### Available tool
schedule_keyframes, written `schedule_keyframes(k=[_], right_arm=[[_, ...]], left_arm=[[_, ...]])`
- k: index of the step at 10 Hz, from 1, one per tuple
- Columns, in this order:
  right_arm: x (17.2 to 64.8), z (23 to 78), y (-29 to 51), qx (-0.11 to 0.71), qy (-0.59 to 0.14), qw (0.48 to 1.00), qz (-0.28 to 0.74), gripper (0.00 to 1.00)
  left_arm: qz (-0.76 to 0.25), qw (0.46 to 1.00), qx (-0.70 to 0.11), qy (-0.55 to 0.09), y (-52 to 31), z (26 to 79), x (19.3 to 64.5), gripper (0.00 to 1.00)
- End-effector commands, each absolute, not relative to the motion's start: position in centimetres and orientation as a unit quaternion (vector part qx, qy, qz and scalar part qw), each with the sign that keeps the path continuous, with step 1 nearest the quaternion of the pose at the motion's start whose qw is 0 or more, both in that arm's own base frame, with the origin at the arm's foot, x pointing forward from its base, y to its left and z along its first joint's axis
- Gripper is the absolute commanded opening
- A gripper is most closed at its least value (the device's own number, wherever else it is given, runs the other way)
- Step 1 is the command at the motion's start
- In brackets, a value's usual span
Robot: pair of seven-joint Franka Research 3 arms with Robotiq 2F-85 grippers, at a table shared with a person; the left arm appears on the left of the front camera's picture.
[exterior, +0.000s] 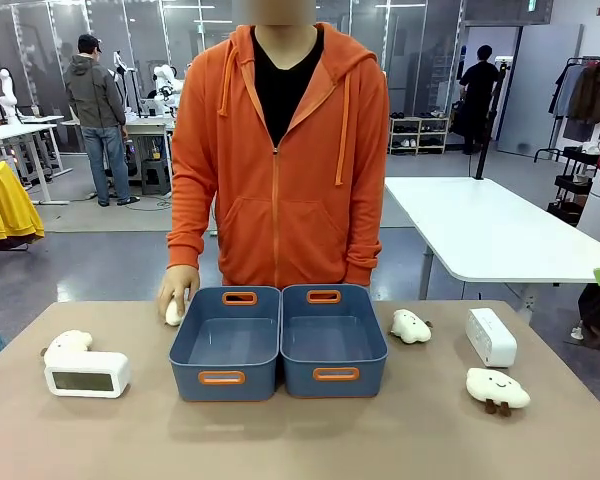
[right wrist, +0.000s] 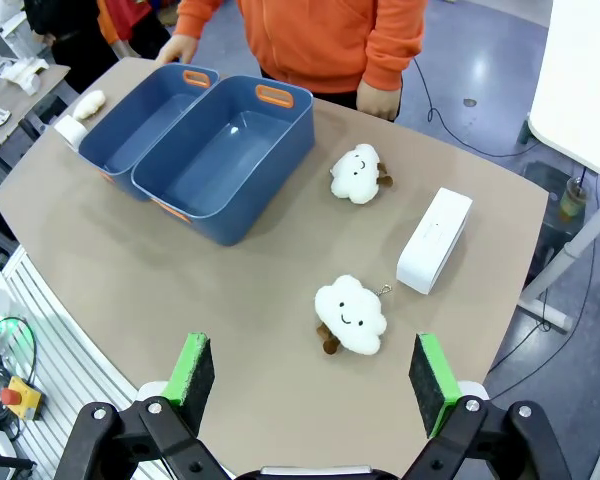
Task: Sort the digital clocks into the basket.
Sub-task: Pick up the Digital clock from the table and place it into the empty Plastic storage basket.
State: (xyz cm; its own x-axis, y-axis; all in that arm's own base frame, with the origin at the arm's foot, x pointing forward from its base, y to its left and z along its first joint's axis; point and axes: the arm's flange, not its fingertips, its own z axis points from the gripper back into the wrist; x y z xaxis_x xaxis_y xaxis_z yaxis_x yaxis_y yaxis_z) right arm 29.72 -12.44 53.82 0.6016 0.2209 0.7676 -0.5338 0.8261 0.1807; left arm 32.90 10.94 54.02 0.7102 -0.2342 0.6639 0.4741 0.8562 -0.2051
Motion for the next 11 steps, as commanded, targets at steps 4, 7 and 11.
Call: schedule_keyframes(k=[4, 7, 11], right_arm=[[29.63, 53.86, -12.51, 0.196, -0.391, 0.871, 0.223, 1.0], [29.63, 53.86, -12.51, 0.196, -0.391, 0.871, 0.223, 1.0], [29.63, 53.86, -12.51, 0.196, -0.391, 0.871, 0.223, 1.0]], left_arm=[[-0.203, 0.908, -0.181, -0.32, 11.19, 54.38, 32.96, 1.0], [-0.203, 0.908, -0.181, -0.32, 11.19, 54.38, 32.96, 1.0], [-0.203, 0.908, -0.181, -0.32, 11.19, 54.38, 32.96, 1.0]])
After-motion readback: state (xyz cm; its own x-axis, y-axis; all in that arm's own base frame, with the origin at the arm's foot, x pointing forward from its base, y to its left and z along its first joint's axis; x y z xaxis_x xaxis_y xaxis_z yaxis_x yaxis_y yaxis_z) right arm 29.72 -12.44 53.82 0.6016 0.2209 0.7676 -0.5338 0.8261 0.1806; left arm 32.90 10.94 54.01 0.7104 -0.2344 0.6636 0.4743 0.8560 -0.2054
